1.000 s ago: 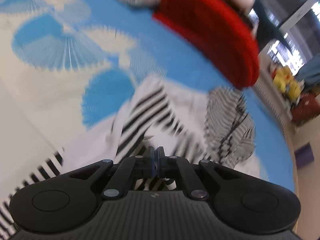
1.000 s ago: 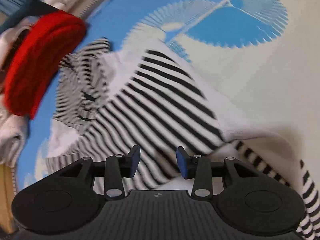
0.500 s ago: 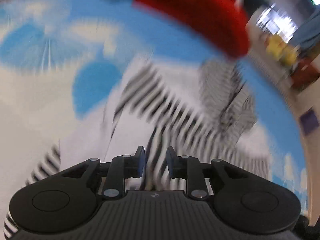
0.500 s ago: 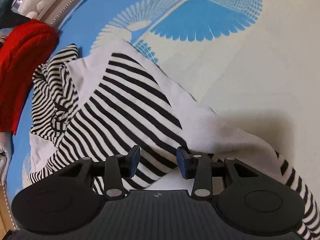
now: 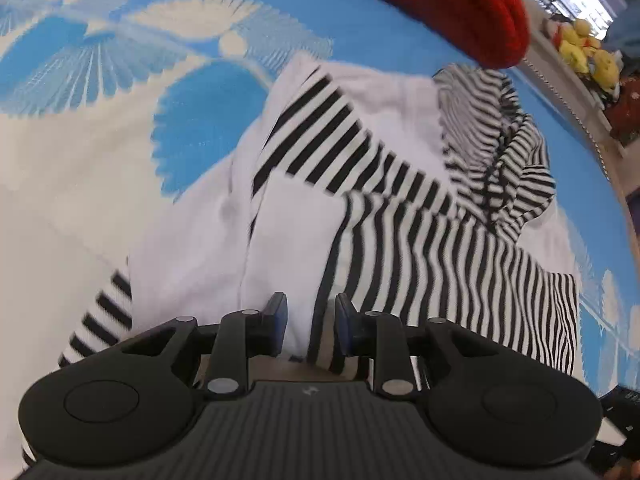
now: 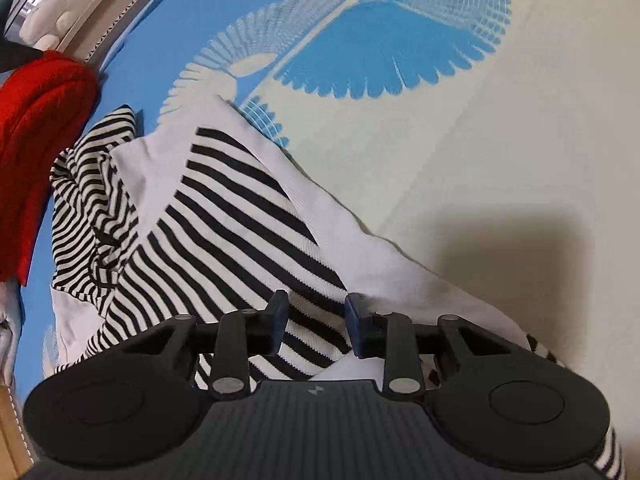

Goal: Fold small clothes
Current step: 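Move the left gripper to the striped hood and grasp it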

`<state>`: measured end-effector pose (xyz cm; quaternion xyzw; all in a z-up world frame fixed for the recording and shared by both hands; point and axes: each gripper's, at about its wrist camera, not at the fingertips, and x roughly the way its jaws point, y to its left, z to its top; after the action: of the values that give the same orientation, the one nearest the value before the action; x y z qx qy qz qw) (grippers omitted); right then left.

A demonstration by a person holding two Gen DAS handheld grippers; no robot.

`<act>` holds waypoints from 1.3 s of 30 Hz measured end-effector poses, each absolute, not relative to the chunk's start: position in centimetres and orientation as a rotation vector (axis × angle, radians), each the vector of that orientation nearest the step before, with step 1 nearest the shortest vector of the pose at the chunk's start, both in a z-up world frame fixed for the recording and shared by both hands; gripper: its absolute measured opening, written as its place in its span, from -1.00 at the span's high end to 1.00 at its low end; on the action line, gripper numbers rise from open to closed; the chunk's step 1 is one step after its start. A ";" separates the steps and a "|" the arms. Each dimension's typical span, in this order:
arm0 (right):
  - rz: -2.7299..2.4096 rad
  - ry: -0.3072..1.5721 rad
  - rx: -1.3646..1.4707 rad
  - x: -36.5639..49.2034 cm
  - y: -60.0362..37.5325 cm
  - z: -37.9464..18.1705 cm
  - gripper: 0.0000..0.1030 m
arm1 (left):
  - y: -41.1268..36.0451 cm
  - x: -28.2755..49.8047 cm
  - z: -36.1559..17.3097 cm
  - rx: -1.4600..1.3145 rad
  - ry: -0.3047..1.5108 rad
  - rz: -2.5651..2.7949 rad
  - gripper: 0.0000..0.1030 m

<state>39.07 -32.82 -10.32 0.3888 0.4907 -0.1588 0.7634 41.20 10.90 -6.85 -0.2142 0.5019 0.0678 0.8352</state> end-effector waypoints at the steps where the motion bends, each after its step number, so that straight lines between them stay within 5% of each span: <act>1: -0.344 1.050 0.822 39.1 -32.5 -9.7 0.21 | 10.6 41.0 -6.2 -0.433 1.032 0.130 0.45; 4: -0.238 1.035 0.724 39.7 -31.4 -7.9 0.03 | 9.8 40.5 -4.3 -0.385 0.935 0.076 0.45; 12: -0.042 0.919 0.249 39.9 -28.8 -3.2 -0.09 | 7.8 40.2 -1.4 -0.221 0.805 0.021 0.40; 21: -0.061 0.896 0.068 39.4 -31.5 -2.0 -0.10 | 7.5 40.8 2.8 -0.087 0.758 0.027 0.40; 33: -0.089 0.904 0.072 39.5 -35.1 -2.4 -0.11 | -0.3 64.4 4.3 -0.029 0.854 -0.101 0.40; 35: -0.092 0.911 0.083 39.7 -35.5 -2.5 -0.11 | -2.0 68.5 3.3 0.015 0.847 -0.088 0.33; 39: -0.096 0.924 0.095 40.1 -35.7 -3.1 -0.11 | -5.3 74.3 0.7 0.115 0.864 -0.054 -0.17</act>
<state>40.06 -35.72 -3.09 0.0458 0.4454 -0.0464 0.8930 74.35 -5.35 0.72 0.0558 0.4184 -0.0259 0.9062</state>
